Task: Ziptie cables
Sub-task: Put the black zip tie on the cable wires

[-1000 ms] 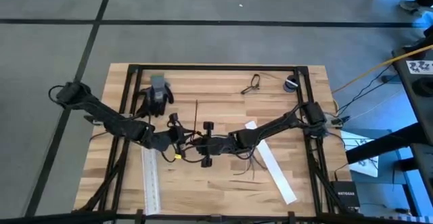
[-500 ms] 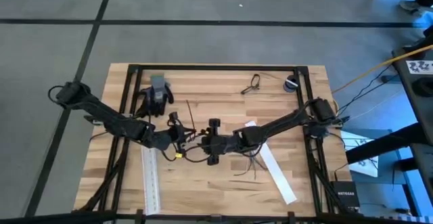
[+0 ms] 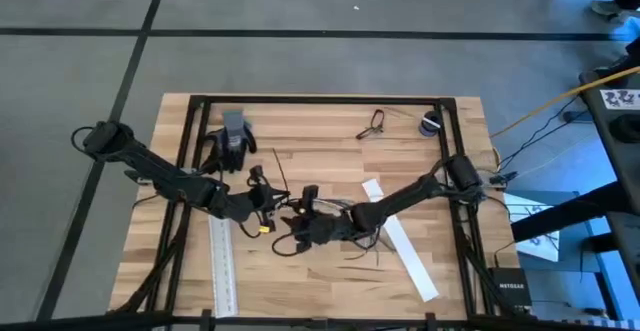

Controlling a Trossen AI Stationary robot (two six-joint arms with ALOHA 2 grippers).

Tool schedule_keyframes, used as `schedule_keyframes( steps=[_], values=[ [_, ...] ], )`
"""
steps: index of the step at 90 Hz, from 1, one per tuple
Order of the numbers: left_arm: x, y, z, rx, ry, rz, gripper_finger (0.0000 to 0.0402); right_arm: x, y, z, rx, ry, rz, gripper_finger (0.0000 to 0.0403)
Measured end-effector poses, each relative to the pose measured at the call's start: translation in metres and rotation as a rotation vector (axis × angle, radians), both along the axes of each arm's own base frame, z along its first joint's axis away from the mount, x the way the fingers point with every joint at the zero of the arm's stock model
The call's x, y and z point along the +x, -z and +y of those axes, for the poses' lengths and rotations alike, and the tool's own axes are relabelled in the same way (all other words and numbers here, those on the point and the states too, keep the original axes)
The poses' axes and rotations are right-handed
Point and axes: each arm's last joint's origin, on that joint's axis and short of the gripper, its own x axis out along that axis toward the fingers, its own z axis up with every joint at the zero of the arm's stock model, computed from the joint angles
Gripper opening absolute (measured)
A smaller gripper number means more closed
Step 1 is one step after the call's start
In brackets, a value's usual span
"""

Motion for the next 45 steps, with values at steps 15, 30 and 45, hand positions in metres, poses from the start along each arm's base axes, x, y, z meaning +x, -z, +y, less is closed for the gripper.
schedule_keyframes(
  steps=[15, 30, 45],
  values=[
    [0.001, 0.000, 0.001, -0.009, -0.008, -0.005, 0.0000, 0.008, 0.002, 0.004, -0.063, -0.016, -0.019, 0.0182],
    [0.001, 0.000, 0.003, -0.023, -0.023, -0.010, 0.0000, 0.026, 0.006, 0.007, -0.150, -0.005, 0.044, 0.0182],
    [0.001, 0.000, 0.003, -0.021, -0.027, -0.010, 0.0000, 0.034, 0.013, 0.002, -0.240, 0.117, 0.125, 0.0182]
  ],
)
